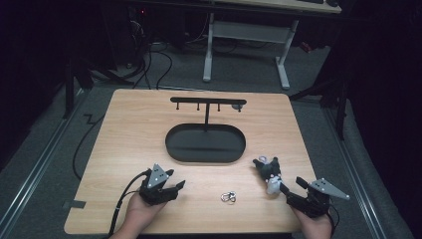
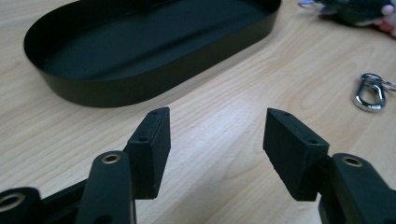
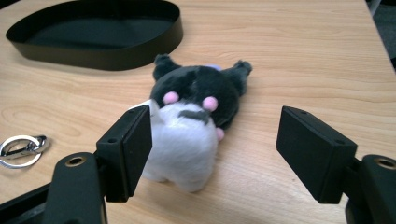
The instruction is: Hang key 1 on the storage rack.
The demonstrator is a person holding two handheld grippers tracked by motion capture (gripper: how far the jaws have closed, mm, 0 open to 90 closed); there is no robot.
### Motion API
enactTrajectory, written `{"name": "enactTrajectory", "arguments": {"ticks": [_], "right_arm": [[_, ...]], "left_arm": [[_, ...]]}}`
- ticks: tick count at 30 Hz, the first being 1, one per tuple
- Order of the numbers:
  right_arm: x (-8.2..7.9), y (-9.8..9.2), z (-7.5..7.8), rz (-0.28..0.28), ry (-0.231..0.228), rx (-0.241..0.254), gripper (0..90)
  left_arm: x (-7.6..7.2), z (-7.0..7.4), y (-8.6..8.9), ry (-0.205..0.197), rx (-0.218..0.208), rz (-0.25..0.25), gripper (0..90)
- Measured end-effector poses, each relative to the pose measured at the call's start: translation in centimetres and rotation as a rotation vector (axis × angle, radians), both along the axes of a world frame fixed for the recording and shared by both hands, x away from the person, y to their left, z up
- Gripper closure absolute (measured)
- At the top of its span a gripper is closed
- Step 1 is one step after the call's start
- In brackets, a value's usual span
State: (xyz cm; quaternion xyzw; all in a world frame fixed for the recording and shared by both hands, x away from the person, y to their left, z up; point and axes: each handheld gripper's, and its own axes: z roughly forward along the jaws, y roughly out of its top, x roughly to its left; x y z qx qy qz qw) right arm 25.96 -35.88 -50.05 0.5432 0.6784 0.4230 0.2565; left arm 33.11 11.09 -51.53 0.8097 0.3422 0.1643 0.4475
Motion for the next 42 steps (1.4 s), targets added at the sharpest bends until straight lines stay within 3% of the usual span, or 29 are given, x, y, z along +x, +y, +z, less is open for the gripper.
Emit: {"name": "enactTrajectory", "arguments": {"ticks": [3,9,11,14,17,19,21,23,24,26,29,34,36,37,40,42], "right_arm": [[-0.1,0.2,-0.1,0.003,0.007,-0.019,27.2],[-0.6,-0.3,-0.2,-0.005,-0.002,-0.034,29.6],[-0.7,-0.9,-0.2,-0.018,-0.004,-0.027,34.4],[-0.6,-1.4,-0.2,-0.025,-0.013,-0.035,38.0],[0.3,-2.1,-0.1,-0.033,-0.010,-0.061,45.5],[1.3,-2.4,-0.1,-0.023,0.000,-0.089,47.7],[2.4,-2.7,-0.2,-0.032,0.015,-0.105,53.6],[4.3,-3.0,-0.5,-0.021,0.060,-0.122,73.5],[4.3,-3.0,-0.5,-0.021,0.060,-0.122,73.5],[5.3,-2.8,-0.9,-0.014,0.104,-0.155,83.5],[6.8,-2.2,-1.4,0.051,0.141,-0.180,90.0],[7.7,-1.3,-1.4,0.098,0.147,-0.180,90.0],[8.1,-0.2,-1.3,0.150,0.138,-0.186,90.0],[8.1,-0.2,-1.3,0.150,0.138,-0.186,90.0],[8.1,1.3,-1.5,0.238,0.134,-0.157,90.0],[8.0,1.8,-1.5,0.254,0.130,-0.171,90.0]], "left_arm": [[0.2,-0.1,-0.1,-0.005,0.010,-0.001,41.7],[1.0,0.4,0.6,0.031,-0.051,0.009,43.6],[1.0,0.6,0.8,0.020,-0.034,0.026,41.1],[1.3,0.5,1.5,0.038,-0.016,0.070,37.8],[0.9,0.3,2.5,0.050,-0.024,0.094,35.7],[0.5,0.4,3.1,0.031,-0.003,0.121,34.7],[-0.1,0.4,3.9,0.013,0.007,0.151,32.6],[-0.8,0.5,5.1,0.007,0.018,0.183,31.2],[-0.8,0.5,5.1,0.007,0.018,0.183,31.7],[-1.1,0.4,5.8,0.008,0.013,0.198,32.4],[-1.5,0.2,6.9,0.019,0.016,0.217,32.8],[-2.0,0.2,7.6,0.018,0.005,0.224,33.4],[-2.3,0.2,7.7,0.016,0.002,0.224,33.8],[-2.3,0.2,7.7,0.016,0.002,0.224,33.9],[-2.4,0.2,7.7,0.014,0.002,0.213,34.2],[-2.4,0.2,7.7,0.009,0.003,0.207,34.6]]}}
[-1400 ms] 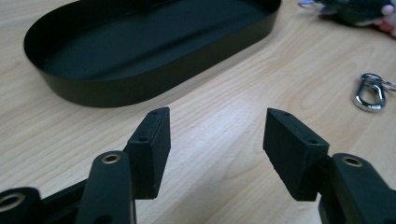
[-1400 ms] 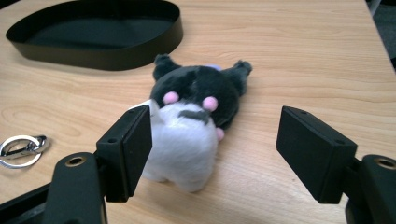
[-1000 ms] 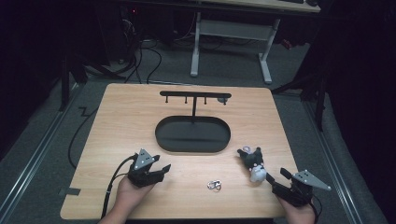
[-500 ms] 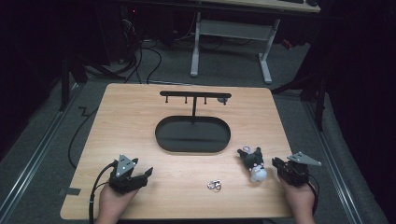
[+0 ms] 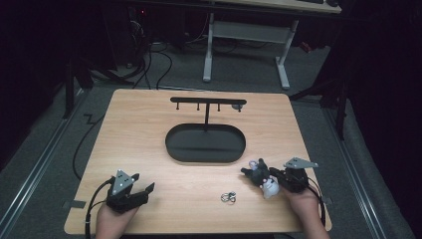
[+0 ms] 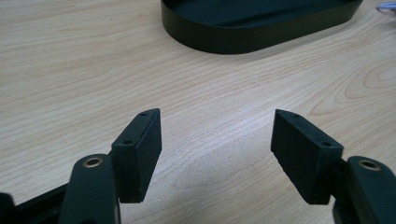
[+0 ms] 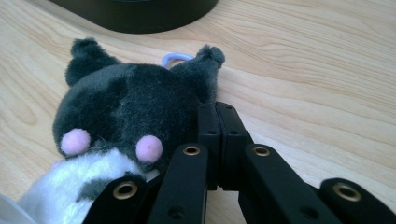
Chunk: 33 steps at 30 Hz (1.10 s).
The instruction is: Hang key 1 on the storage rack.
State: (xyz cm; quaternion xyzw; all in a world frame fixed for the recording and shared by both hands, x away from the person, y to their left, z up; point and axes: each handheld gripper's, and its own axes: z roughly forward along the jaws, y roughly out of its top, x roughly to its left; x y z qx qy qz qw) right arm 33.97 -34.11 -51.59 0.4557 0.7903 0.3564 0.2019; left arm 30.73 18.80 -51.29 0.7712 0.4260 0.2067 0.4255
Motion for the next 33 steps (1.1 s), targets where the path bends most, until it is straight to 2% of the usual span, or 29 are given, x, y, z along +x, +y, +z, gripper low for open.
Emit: {"name": "enactTrajectory", "arguments": {"ticks": [4,5,9,10,12,13,14,17,19,20,21,23,26,29,30,33], "right_arm": [[-0.3,-0.2,0.3,-0.025,-0.015,0.009,87.3],[-0.7,-0.4,0.3,-0.050,-0.023,0.014,83.3],[-1.3,-0.9,0.2,-0.078,-0.023,0.012,78.6],[-1.8,-1.1,0.2,-0.096,-0.032,0.012,73.9],[-2.0,-1.2,0.3,-0.111,-0.032,0.015,72.7],[-2.3,-1.3,0.4,-0.122,-0.039,0.017,71.9],[-2.7,-1.5,0.4,-0.153,-0.040,0.022,71.3],[-3.2,-1.7,0.5,-0.180,-0.045,0.008,70.7],[-3.7,-1.7,0.5,-0.198,-0.049,0.007,67.3],[-4.3,-1.7,0.5,-0.206,-0.060,0.000,62.2],[-4.3,-1.7,0.5,-0.206,-0.060,0.000,62.2],[-4.9,-1.4,0.5,-0.216,-0.073,-0.025,59.0],[-5.5,-1.1,0.3,-0.219,-0.054,-0.037,52.9],[-5.6,-1.0,0.2,-0.227,-0.044,-0.038,49.2],[-5.6,-1.1,0.1,-0.241,-0.019,-0.040,47.2],[-5.6,-1.2,0.1,-0.244,0.002,-0.039,46.2]], "left_arm": [[0.1,0.1,-0.1,-0.005,-0.003,-0.009,34.9],[0.2,0.1,-0.2,-0.009,-0.006,-0.011,35.2],[0.5,0.3,-0.7,-0.026,-0.004,-0.026,35.6],[0.6,0.5,-0.9,-0.035,-0.003,-0.037,35.6],[0.7,0.7,-1.0,-0.036,-0.009,-0.044,35.4],[0.8,1.0,-1.0,-0.036,-0.008,-0.056,34.9],[1.0,1.5,-0.8,-0.044,0.023,-0.069,34.8],[1.2,1.9,-0.4,-0.053,0.021,-0.074,34.8],[1.3,1.6,-0.2,-0.042,-0.017,-0.074,35.0],[1.3,0.8,-0.3,-0.035,-0.030,-0.075,34.8],[1.3,0.8,-0.3,-0.035,-0.030,-0.075,34.7],[1.7,0.4,-0.4,-0.003,-0.036,-0.095,34.5],[1.8,0.8,-0.4,-0.034,-0.039,-0.095,33.6],[2.1,1.0,-0.3,-0.048,-0.070,-0.085,33.2],[2.3,1.0,-0.4,-0.056,-0.071,-0.080,32.3],[2.7,0.9,-0.9,-0.063,-0.060,-0.082,32.0]]}}
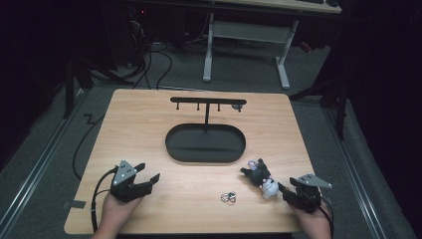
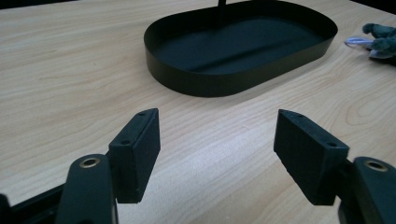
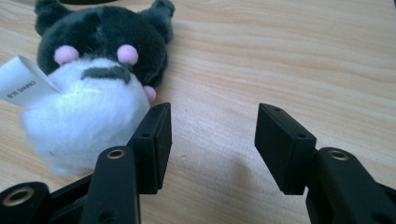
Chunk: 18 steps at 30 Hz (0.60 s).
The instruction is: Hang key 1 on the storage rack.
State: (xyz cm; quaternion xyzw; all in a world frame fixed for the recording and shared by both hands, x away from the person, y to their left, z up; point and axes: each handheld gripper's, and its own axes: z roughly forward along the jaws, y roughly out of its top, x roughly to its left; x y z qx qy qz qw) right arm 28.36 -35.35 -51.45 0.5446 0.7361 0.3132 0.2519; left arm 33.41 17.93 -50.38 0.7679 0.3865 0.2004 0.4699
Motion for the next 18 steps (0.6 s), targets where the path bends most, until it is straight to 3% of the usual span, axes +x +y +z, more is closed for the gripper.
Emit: {"name": "enactTrajectory", "arguments": {"ticks": [12,17,18], "right_arm": [[0.3,-0.5,0.7,-0.016,0.164,-0.035,40.4],[0.9,0.0,1.4,0.000,0.249,-0.096,37.9],[0.9,0.0,1.4,0.000,0.249,-0.096,37.9]], "left_arm": [[0.5,-0.8,-0.8,0.037,0.041,-0.059,31.8],[0.1,-0.8,-0.8,0.037,0.050,-0.075,32.0],[0.1,-0.7,-0.7,0.033,0.049,-0.072,32.0]]}}
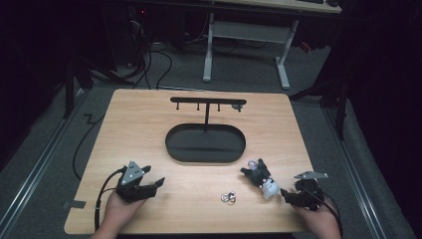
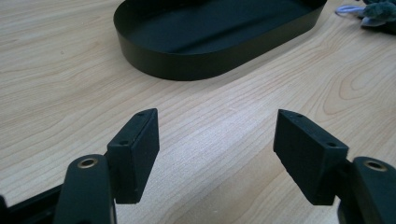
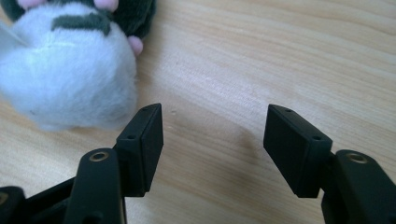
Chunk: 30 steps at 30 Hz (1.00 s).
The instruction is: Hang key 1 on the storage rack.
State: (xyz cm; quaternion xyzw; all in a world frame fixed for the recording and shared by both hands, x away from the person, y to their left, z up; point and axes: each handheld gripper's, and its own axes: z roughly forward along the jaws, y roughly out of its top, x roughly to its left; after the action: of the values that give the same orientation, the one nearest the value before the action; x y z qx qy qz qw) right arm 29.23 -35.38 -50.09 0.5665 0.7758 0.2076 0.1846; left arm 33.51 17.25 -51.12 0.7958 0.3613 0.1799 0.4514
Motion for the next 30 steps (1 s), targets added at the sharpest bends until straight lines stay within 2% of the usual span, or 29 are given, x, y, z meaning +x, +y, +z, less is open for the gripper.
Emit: {"name": "enactTrajectory", "arguments": {"ticks": [1,2,3,5,10,11,12,13,16,18,19,20,23,30], "right_arm": [[0.2,0.2,0.1,0.010,0.025,-0.017,37.1],[0.2,0.2,0.1,0.010,0.025,-0.017,37.1],[0.3,0.5,0.4,0.028,0.050,-0.042,36.6],[0.5,0.6,0.7,0.040,0.064,-0.059,36.5],[0.8,0.5,1.2,0.043,0.099,-0.057,36.1],[0.9,0.5,1.4,0.048,0.126,-0.048,35.3],[0.9,0.5,1.4,0.048,0.126,-0.048,35.3],[1.1,0.5,1.5,0.051,0.158,-0.043,34.9],[1.2,0.7,1.6,0.062,0.185,-0.048,34.4],[1.3,1.0,1.6,0.079,0.201,-0.063,34.2],[1.4,1.2,1.7,0.094,0.224,-0.072,34.0],[1.4,1.2,1.7,0.094,0.224,-0.072,34.0],[1.6,1.7,1.8,0.129,0.260,-0.108,33.8],[1.9,2.4,2.1,0.161,0.302,-0.127,33.1]], "left_arm": [[0.0,0.0,0.1,0.000,-0.005,0.002,32.0],[-0.1,0.0,0.2,0.002,-0.007,0.002,32.0],[-0.1,0.0,0.2,0.002,-0.010,0.002,32.0],[-0.1,-0.1,0.2,0.008,-0.005,0.003,32.0],[-0.1,-0.2,0.2,0.011,0.002,0.004,32.0],[-0.1,-0.2,0.2,0.010,0.000,0.004,32.0],[-0.1,-0.2,0.2,0.012,0.000,0.003,32.0],[-0.1,-0.2,0.2,0.013,0.000,-0.001,31.9],[-0.1,-0.2,0.1,0.015,0.005,-0.005,31.9],[-0.1,-0.3,0.1,0.016,0.006,-0.011,31.9],[-0.2,-0.3,0.0,0.020,0.008,-0.016,31.8],[-0.2,-0.3,0.0,0.020,0.008,-0.016,31.8],[-0.2,-0.3,-0.1,0.019,0.010,-0.025,31.7],[-0.2,-0.4,-0.2,0.025,0.016,-0.033,31.6]]}}
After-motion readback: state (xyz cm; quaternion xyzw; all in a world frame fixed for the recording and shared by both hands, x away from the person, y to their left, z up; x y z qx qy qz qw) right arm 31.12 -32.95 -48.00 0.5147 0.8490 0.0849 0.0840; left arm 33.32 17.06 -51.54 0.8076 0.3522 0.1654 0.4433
